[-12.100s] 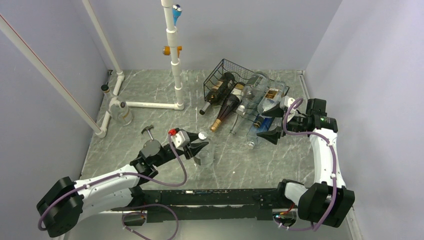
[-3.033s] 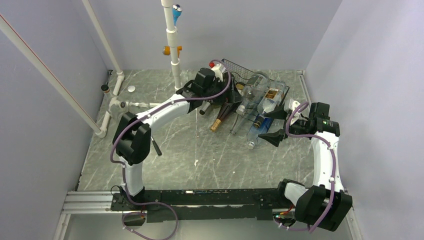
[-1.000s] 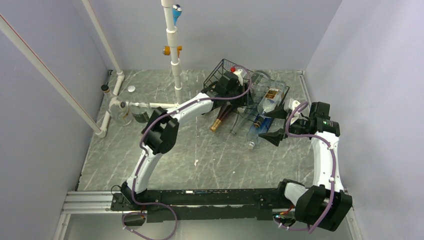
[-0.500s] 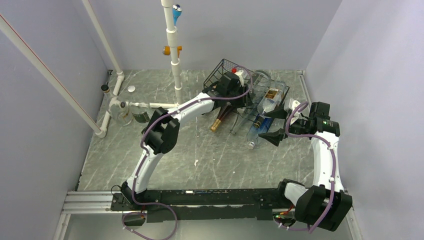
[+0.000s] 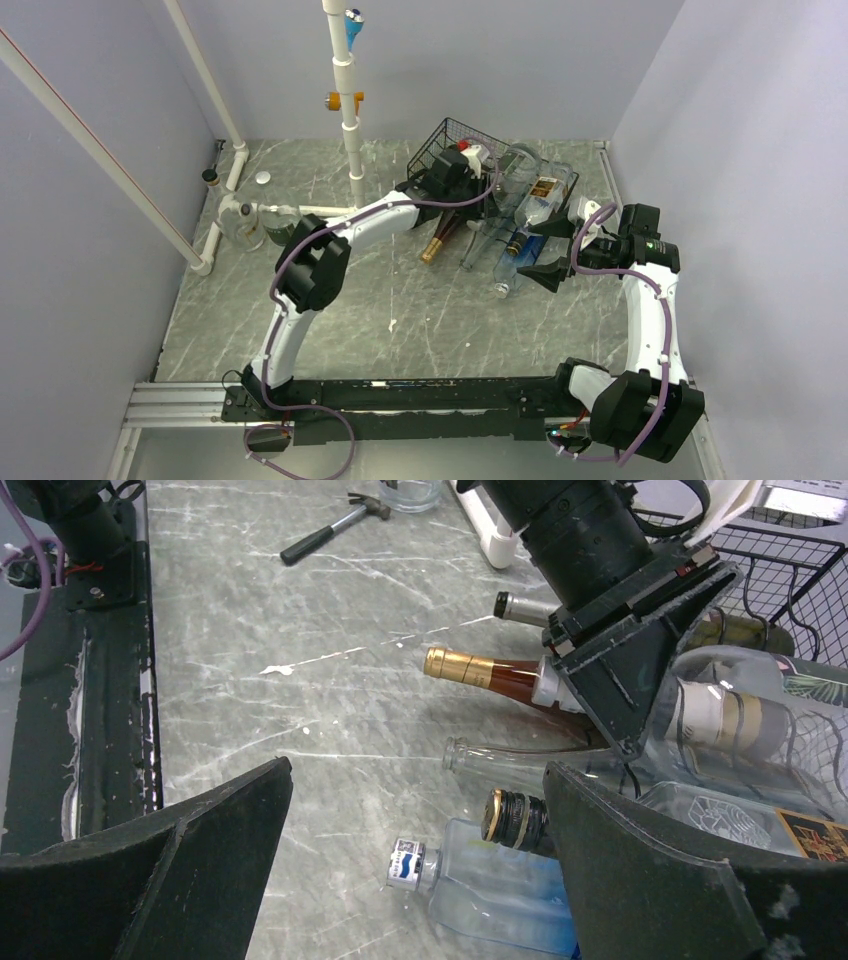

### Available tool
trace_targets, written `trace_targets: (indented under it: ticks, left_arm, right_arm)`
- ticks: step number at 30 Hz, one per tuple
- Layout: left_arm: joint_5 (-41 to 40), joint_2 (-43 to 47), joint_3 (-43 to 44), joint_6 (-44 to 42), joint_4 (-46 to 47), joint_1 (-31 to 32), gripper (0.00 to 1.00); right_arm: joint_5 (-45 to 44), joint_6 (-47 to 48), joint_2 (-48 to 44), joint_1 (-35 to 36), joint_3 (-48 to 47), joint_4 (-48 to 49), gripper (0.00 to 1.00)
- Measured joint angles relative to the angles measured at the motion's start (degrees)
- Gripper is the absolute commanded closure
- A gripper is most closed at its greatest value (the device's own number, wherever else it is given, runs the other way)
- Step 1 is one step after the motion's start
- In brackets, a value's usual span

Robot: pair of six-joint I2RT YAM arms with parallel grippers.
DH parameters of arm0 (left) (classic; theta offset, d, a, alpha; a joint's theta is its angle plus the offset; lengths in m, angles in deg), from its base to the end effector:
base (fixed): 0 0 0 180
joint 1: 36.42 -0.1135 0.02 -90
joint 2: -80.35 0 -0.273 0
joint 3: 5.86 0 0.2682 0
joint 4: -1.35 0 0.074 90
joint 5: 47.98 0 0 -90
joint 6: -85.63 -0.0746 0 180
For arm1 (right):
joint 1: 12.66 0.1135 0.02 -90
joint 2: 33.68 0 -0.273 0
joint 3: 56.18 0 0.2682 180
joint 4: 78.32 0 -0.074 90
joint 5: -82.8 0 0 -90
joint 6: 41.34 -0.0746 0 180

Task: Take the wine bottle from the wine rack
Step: Pick up the wine bottle from the wine rack.

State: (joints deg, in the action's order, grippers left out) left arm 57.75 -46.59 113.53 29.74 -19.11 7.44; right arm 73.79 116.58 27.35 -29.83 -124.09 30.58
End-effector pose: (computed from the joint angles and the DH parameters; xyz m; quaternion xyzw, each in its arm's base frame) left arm 0.4032 -0.4155 0.2280 0.1424 0.8401 -0.4121 0.3227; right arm 0.2045 0.0139 0.3073 -0.4486 0.6077 0.3517 0.5530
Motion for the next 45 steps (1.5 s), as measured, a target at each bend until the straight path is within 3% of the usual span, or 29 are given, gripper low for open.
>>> trace_targets:
  ticks: [8,22,45]
  left_arm:
    - [3.9,3.0,-3.5,1.3,1.2,-2.1,1.0]
    - [3.3,6.6,-8.0,4.1,1.1,-6.7,1.0]
    - [4.6,20.4,-21.1,6.1,4.5,-6.5,1.0]
  right_arm:
    - [0.0,0.0,0.0,0.0,0.0,0.0,0.0]
    - [0.0,0.0,0.0,-0.1,0.0,0.1,0.0]
    - [0.0,0.0,0.0,-0.3,0.1,0.3,0.0]
